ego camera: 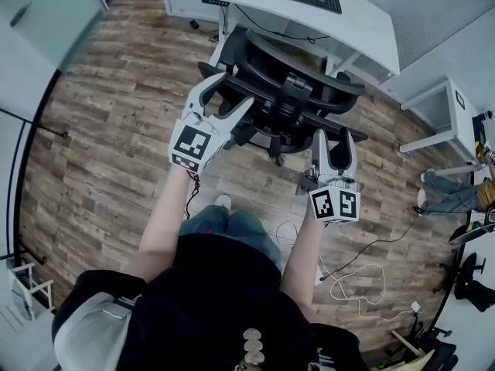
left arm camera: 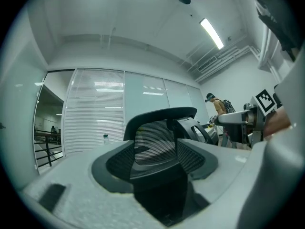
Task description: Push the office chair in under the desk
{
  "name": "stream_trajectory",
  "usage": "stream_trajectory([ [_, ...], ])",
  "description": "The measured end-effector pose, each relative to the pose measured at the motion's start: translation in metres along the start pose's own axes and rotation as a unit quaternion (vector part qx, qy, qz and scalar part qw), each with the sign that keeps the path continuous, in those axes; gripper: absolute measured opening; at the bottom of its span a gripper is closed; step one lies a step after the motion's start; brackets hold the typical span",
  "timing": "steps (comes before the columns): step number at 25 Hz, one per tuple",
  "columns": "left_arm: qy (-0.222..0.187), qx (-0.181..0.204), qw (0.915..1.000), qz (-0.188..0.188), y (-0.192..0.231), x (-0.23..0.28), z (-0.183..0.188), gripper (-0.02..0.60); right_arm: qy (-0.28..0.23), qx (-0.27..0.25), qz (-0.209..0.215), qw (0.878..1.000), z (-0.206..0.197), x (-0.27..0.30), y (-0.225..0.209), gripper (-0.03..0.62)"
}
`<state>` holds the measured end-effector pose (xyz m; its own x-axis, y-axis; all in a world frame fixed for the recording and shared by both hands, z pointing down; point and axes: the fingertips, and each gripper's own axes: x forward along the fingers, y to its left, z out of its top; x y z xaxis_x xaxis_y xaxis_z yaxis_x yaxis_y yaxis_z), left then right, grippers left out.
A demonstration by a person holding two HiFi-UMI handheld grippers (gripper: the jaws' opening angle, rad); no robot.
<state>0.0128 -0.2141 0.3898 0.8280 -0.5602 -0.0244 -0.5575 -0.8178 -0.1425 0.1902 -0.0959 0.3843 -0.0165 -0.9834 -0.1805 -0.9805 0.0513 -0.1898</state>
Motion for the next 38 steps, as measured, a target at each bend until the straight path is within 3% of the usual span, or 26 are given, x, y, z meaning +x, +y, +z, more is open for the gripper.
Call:
stream_trajectory([
  [5,0.018,0.028,0.9993,-0.018,-0.002,0.018,0.002,0.275,0.024,-0.029,0.015,0.999,0.004,0.011,-0.007,0.268],
  [8,0.042,0.064,0.9963,-0.038,-0.002,0.021,0.002,0.276,0.06,-0.076,0.051,0.994,0.007,0.015,-0.007,0.268],
  [10,0.067,0.1,0.9912,-0.056,-0.001,0.023,-0.002,0.278,0.097,-0.122,0.082,0.984,0.003,0.016,-0.006,0.269],
  [12,0.097,0.143,0.9818,-0.08,-0.001,0.024,-0.011,0.279,0.143,-0.174,0.122,0.967,-0.004,0.015,-0.003,0.27],
  [14,0.126,0.19,0.9676,-0.109,-0.003,0.026,-0.017,0.284,0.19,-0.233,0.164,0.939,-0.014,0.013,0.0,0.27],
  [17,0.168,0.263,0.937,-0.157,-0.008,0.026,-0.022,0.274,0.241,-0.312,0.214,0.894,-0.022,0.015,0.006,0.273],
  [20,0.211,0.334,0.8968,-0.2,-0.013,0.025,-0.032,0.244,0.282,-0.368,0.247,0.851,-0.03,0.018,0.007,0.281],
  [24,0.262,0.403,0.8406,-0.25,-0.023,0.025,-0.055,0.244,0.336,-0.443,0.288,0.78,-0.048,0.019,0.003,0.288],
  [28,0.301,0.453,0.7943,-0.271,-0.024,0.028,-0.079,0.244,0.379,-0.482,0.319,0.723,-0.068,0.018,-0.001,0.296],
  [31,0.32,0.461,0.7808,-0.275,-0.02,0.031,-0.091,0.242,0.403,-0.497,0.33,0.694,-0.083,0.02,-0.005,0.297],
  [38,0.34,0.483,0.7604,-0.27,-0.015,0.039,-0.103,0.201,0.448,-0.51,0.324,0.659,-0.107,0.024,-0.015,0.298],
])
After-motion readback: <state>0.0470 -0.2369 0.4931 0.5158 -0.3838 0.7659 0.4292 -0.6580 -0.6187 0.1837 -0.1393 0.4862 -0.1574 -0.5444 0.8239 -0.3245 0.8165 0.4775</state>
